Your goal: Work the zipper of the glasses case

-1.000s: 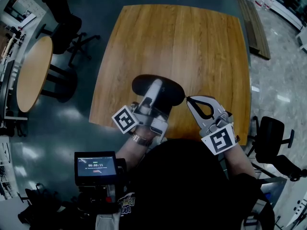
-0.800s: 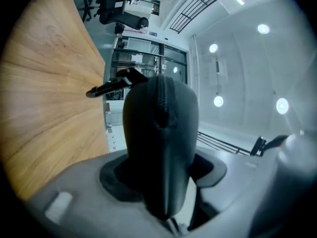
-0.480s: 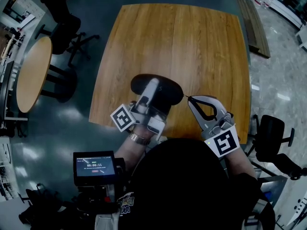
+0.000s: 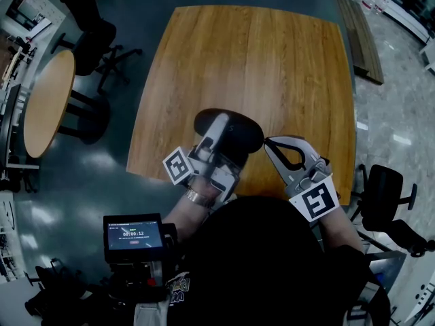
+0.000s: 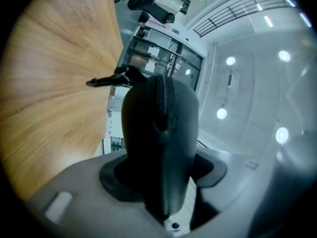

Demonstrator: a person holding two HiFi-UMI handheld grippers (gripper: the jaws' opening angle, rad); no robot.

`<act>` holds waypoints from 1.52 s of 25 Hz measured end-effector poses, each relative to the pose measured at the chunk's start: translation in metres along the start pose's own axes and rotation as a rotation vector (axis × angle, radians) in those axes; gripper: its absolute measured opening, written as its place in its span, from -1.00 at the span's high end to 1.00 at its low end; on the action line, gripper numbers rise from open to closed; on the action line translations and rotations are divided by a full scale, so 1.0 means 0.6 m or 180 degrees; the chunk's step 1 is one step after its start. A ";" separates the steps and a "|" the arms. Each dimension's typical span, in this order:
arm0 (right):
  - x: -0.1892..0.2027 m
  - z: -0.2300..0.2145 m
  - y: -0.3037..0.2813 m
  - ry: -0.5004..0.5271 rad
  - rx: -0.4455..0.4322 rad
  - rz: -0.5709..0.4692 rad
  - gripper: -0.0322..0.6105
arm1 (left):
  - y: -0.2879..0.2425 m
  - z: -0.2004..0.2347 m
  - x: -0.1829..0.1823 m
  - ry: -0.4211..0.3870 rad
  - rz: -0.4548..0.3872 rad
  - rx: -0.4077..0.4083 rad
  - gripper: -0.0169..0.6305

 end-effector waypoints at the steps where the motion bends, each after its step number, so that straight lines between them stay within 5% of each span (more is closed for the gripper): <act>1: 0.001 0.002 -0.002 0.0016 0.0014 0.0032 0.88 | -0.001 -0.005 -0.003 -0.0136 -0.0004 -0.0008 0.16; 4: -0.003 0.012 -0.005 0.0186 0.0069 0.0087 0.89 | -0.005 -0.019 -0.007 -0.0449 -0.0081 0.0025 0.17; 13: -0.005 0.074 -0.020 0.0458 -0.0292 0.0183 0.89 | -0.001 -0.004 0.004 -0.0390 -0.0341 0.0000 0.17; 22: 0.002 0.062 -0.015 0.0088 -0.0250 0.0145 0.86 | -0.004 -0.008 0.004 -0.0594 -0.0271 -0.0018 0.16; 25: 0.005 0.040 -0.006 -0.0449 -0.0006 0.0002 0.41 | -0.003 -0.014 -0.001 -0.0832 -0.0249 -0.0068 0.16; 27: 0.006 0.029 -0.010 -0.0764 0.0143 0.0020 0.36 | -0.004 -0.016 -0.001 -0.0988 -0.0168 -0.0133 0.16; 33: -0.004 0.032 -0.044 -0.0490 -0.0119 0.0161 -0.12 | -0.009 -0.008 0.024 -0.1120 0.0134 -0.0247 0.16; 38: 0.001 0.039 -0.063 -0.0216 -0.0247 0.0336 -0.19 | -0.011 -0.003 0.045 -0.1199 0.0520 -0.0342 0.16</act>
Point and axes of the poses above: the fingertips, and each gripper's own axes: y backward along the fingers, z to its left, x out of its underside, the point moved 10 cm from there along y, backward along the fingers, and after that the axes turned 13 degrees about x, right-handed, at the moved point
